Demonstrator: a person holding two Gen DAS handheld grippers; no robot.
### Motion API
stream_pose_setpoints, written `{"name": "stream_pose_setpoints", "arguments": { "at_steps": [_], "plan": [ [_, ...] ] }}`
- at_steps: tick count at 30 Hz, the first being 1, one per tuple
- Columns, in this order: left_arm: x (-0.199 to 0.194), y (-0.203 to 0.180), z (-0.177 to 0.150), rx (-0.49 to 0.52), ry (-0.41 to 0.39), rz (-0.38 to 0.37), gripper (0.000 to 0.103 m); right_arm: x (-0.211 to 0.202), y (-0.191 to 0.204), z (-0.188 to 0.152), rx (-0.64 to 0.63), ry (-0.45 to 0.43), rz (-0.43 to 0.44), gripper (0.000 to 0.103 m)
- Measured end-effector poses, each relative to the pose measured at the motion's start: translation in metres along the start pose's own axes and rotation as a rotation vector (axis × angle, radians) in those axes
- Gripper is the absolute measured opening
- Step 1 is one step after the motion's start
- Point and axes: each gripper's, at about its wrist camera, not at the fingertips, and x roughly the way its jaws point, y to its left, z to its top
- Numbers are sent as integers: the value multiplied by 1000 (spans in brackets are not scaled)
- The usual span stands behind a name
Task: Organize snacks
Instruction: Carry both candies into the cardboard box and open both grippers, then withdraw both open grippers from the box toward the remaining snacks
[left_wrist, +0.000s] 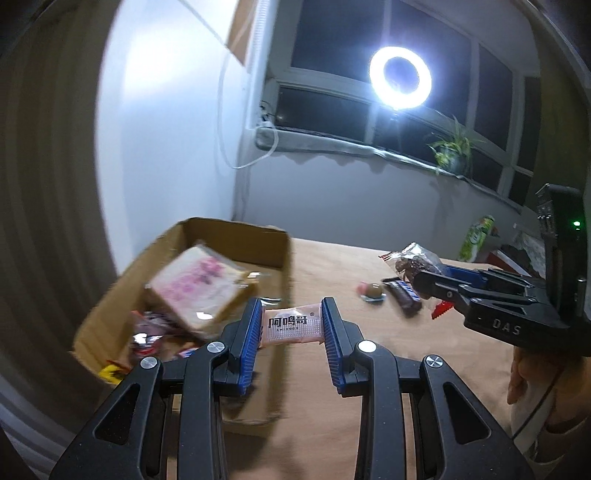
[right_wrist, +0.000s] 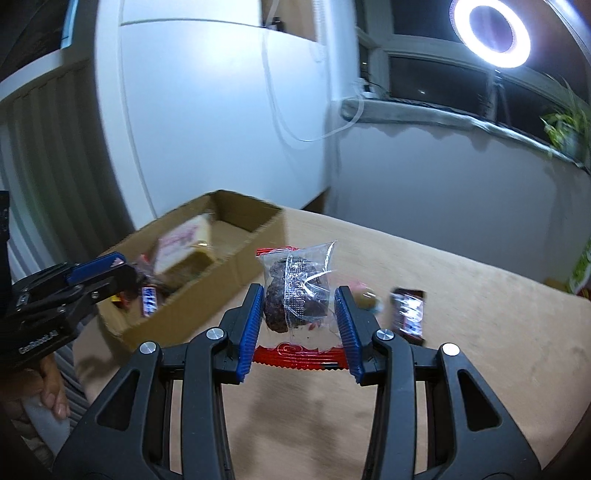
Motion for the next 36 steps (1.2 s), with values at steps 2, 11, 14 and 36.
{"name": "stream_pose_setpoints", "arguments": {
  "at_steps": [2, 11, 14, 36],
  "plan": [
    [-1, 12, 0, -16, -3, 16, 31, 4, 13, 4, -18, 0, 16, 42],
    [-7, 50, -5, -56, -1, 74, 31, 27, 70, 21, -115, 4, 113, 42],
    [-7, 57, -7, -67, 2, 84, 31, 34, 85, 26, -140, 4, 133, 42],
    [-6, 88, -16, -111, 25, 199, 75, 56, 87, 31, -121, -13, 169, 64]
  ]
}}
